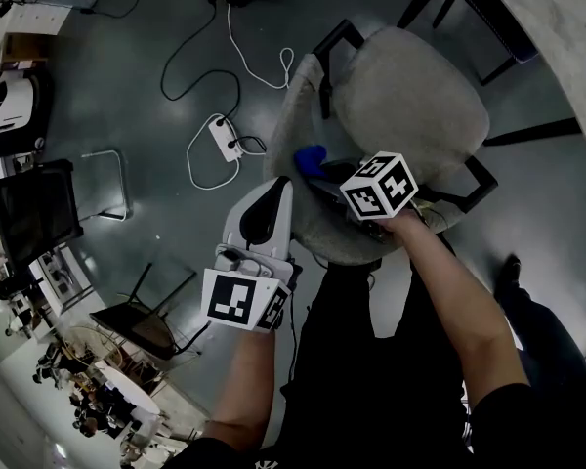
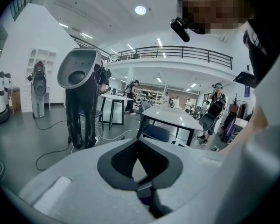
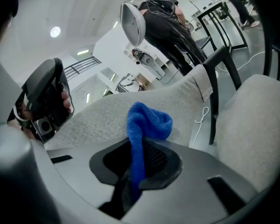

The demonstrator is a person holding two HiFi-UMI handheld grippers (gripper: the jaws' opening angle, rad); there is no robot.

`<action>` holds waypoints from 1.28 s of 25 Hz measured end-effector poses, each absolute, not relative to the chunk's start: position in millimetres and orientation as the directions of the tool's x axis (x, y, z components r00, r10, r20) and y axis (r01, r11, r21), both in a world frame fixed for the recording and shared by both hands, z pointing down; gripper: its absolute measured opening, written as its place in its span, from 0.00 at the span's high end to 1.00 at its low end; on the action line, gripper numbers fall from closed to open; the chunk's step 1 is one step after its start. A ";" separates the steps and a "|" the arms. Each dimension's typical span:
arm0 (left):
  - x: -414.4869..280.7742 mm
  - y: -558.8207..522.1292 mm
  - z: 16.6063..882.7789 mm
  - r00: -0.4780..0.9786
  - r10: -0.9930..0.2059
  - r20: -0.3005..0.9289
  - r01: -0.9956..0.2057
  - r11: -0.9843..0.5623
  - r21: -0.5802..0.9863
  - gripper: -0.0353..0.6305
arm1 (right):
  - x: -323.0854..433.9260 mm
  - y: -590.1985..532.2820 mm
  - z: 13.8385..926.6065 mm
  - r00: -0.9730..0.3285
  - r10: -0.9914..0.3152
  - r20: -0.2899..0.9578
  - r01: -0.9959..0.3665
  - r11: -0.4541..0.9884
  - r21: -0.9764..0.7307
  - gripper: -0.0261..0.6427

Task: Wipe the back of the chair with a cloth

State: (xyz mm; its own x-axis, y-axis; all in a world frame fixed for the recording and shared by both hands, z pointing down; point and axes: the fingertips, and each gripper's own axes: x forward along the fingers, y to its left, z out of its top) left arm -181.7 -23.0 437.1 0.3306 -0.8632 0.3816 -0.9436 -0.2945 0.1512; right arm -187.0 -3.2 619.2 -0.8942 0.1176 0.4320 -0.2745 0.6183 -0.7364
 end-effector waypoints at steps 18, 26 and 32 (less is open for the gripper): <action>-158.8 -26.8 416.8 0.325 -0.851 0.412 -0.946 -0.288 0.150 0.94 | -178.6 31.9 542.4 -0.929 0.161 0.334 -0.162 0.635 -0.756 0.87; -154.6 -30.1 412.8 0.342 -0.849 0.402 -0.940 -0.306 0.154 0.94 | -164.4 28.4 523.9 -0.950 0.148 0.275 -0.126 0.625 -0.771 0.87; -156.0 -31.0 424.0 0.359 -0.842 0.403 -0.933 -0.325 0.152 0.94 | -133.7 -12.4 588.0 -0.907 0.032 0.419 -0.303 0.643 -0.704 0.87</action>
State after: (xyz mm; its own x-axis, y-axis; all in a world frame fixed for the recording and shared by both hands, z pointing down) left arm -156.0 -31.0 424.0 0.3590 -0.8419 0.4029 -0.9333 -0.3252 0.1521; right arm -133.7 -12.4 588.0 -0.9072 0.0320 0.4195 -0.3028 0.6426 -0.7039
